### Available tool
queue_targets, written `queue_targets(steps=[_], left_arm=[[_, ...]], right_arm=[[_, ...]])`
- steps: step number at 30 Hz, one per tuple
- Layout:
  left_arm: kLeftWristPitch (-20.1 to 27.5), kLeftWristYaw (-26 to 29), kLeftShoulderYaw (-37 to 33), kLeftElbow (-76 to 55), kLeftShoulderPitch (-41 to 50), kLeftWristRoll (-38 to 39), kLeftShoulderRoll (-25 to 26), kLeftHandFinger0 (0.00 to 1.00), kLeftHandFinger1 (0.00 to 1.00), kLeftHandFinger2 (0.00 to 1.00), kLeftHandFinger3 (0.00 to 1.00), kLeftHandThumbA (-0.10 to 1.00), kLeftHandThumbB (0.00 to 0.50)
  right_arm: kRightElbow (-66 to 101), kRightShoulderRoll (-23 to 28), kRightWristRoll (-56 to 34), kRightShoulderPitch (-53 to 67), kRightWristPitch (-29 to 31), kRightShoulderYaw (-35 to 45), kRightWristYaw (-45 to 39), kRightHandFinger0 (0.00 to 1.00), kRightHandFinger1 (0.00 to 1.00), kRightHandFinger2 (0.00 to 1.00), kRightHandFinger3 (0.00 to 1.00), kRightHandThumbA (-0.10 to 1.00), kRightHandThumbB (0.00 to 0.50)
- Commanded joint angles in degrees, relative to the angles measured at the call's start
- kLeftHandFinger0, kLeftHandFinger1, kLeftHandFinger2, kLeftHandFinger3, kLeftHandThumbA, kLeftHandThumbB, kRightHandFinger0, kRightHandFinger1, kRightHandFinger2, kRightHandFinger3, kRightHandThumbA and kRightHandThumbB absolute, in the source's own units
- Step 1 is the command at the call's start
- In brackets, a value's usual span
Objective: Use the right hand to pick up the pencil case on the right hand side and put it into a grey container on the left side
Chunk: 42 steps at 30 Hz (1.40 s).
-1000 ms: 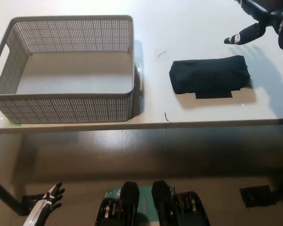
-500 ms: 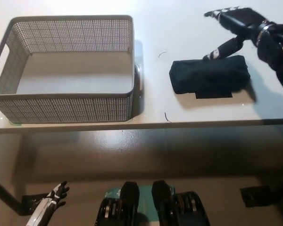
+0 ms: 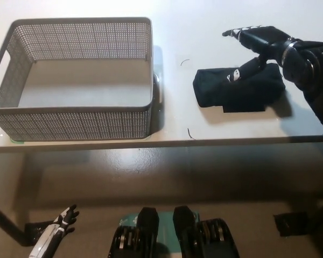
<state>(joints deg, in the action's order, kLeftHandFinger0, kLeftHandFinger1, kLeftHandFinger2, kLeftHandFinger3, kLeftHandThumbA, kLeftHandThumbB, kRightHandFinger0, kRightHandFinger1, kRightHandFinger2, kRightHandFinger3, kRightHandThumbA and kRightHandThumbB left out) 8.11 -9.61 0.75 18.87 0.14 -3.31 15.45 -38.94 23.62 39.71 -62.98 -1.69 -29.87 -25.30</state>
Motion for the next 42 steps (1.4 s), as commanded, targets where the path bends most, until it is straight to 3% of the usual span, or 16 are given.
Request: queue_targets(steps=[1,6,11,13,17,24,28,30,42], left_arm=[[2.2,0.0,-0.2,-0.4,-0.7,-0.7,1.7,1.0,1.0,1.0,1.0,1.0,0.329],[2.5,-0.3,-0.3,-0.3,-0.6,-0.4,1.6,1.0,1.0,1.0,1.0,1.0,0.296],[2.2,0.0,-0.4,-0.5,-0.1,-0.8,1.4,1.0,1.0,1.0,1.0,1.0,0.338],[2.7,0.2,-0.4,-0.5,-0.1,-1.2,1.5,1.0,1.0,1.0,1.0,1.0,0.301],[3.1,-0.4,-0.4,-0.1,-0.3,-0.6,1.5,1.0,1.0,1.0,1.0,1.0,0.287],[2.7,-0.2,-0.6,0.3,-0.2,-1.0,1.2,1.0,1.0,1.0,1.0,1.0,0.325],[3.5,0.3,-0.9,0.1,0.2,-1.8,1.2,1.0,1.0,1.0,1.0,1.0,0.314],[3.7,0.2,-1.0,0.0,0.3,-1.7,1.2,1.0,1.0,1.0,1.0,1.0,0.337],[2.8,0.0,-1.3,-2.5,0.4,-1.6,1.1,1.0,1.0,1.0,1.0,1.0,0.35]], right_arm=[[-0.2,0.4,0.4,-2.5,0.7,0.5,0.7,1.0,1.0,1.0,1.0,1.0,0.5],[-1.2,0.2,0.4,-2.3,1.0,0.4,1.0,1.0,1.0,1.0,1.0,1.0,0.5],[-2.1,-0.3,0.7,-2.2,0.7,-0.2,0.7,1.0,1.0,1.0,1.0,1.0,0.5],[-3.2,-0.8,1.2,-2.7,0.6,-0.8,0.8,1.0,1.0,1.0,1.0,1.0,0.5],[-5.3,-1.6,1.6,-3.3,0.7,-1.5,1.2,1.0,1.0,1.0,1.0,1.0,0.5],[-16.3,-5.0,1.1,-4.4,2.4,-2.2,4.9,1.0,1.0,1.0,1.0,1.0,0.5],[-24.6,-7.3,1.3,-5.0,4.8,-3.3,8.3,1.0,1.0,1.0,1.0,1.0,0.5],[-27.9,-8.4,1.7,-5.3,5.4,-4.0,9.7,1.0,1.0,1.0,1.0,1.0,0.5],[-39.8,-12.5,0.3,-3.2,8.3,-5.0,16.1,1.0,1.0,1.0,1.0,1.0,0.5]])
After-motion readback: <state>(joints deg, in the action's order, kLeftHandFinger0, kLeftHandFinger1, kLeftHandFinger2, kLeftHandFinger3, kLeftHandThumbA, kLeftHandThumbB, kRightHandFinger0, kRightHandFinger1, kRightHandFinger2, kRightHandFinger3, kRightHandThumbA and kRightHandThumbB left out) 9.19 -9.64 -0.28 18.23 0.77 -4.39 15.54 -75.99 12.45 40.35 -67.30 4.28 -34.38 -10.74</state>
